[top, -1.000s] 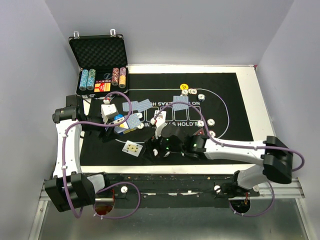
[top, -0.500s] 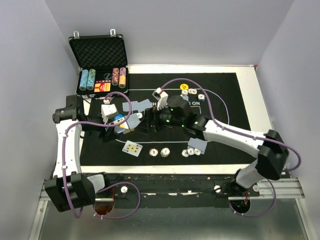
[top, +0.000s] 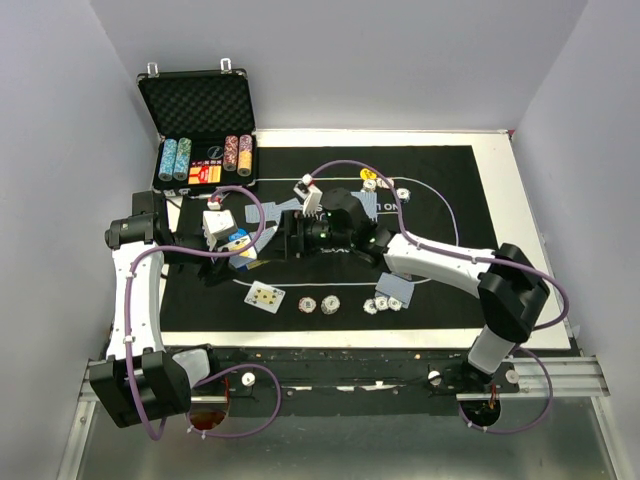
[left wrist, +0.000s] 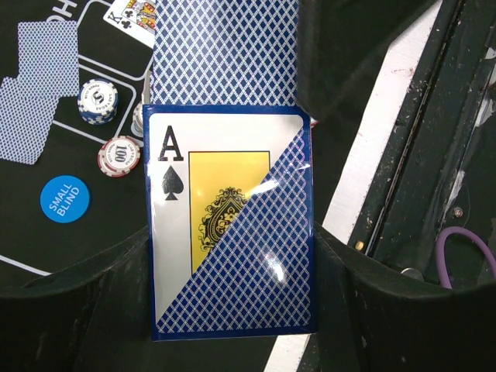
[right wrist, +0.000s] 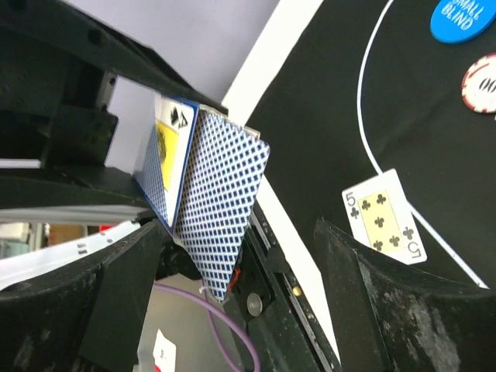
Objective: Distribute texas hold em gaming equipment
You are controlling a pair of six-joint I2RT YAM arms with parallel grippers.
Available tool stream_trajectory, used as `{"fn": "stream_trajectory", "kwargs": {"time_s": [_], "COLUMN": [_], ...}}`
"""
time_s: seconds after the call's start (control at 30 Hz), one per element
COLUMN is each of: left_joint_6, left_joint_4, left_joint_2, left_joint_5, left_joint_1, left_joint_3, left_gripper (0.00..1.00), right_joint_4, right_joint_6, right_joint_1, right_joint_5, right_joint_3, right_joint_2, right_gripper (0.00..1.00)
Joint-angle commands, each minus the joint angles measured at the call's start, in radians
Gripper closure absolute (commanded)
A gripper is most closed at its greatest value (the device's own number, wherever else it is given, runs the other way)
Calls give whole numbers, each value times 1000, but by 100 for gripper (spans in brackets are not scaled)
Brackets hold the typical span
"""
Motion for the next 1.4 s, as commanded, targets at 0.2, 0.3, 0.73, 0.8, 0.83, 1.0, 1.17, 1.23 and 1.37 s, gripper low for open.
{"fn": "stream_trajectory", "kwargs": {"time_s": [0.2,0.3,0.73,0.8,0.83,1.0,1.17,1.23,1.37], "left_joint_6": [25,22,19,17,17,19,20,20,25], "left_joint_4": [-280,-280,-278,-280,-280,-280,-280,-280,-280], "left_joint_2": [-16,-13,-10,-11,-11,-13,-7,-8,-5], "left_joint_5": [45,46,48,48,46,46,46,46,43], "left_joint_1": [-4,-2,-2,-2,-2,-2,-4,-2,-2], "left_joint_3": [-7,-1,7,7,5,7,7,5,2], "left_gripper": [100,100,100,100,100,100,100,100,100], "right_joint_4": [150,156,115,104,100,95,132,153,187], "right_joint_6": [111,120,116,111,110,114,149,166,206], "right_joint_1": [-70,-70,-72,-75,-78,-103,-113,-115,-116], "right_joint_5": [-71,-95,-91,-75,-71,-60,-68,-74,-84], "right_joint_3": [-36,-25,-46,-51,-54,-83,-123,-135,-158], "right_joint_2": [4,23,37,23,15,-26,-71,-83,-103], "right_gripper": [17,21,42,44,44,46,53,58,68]}}
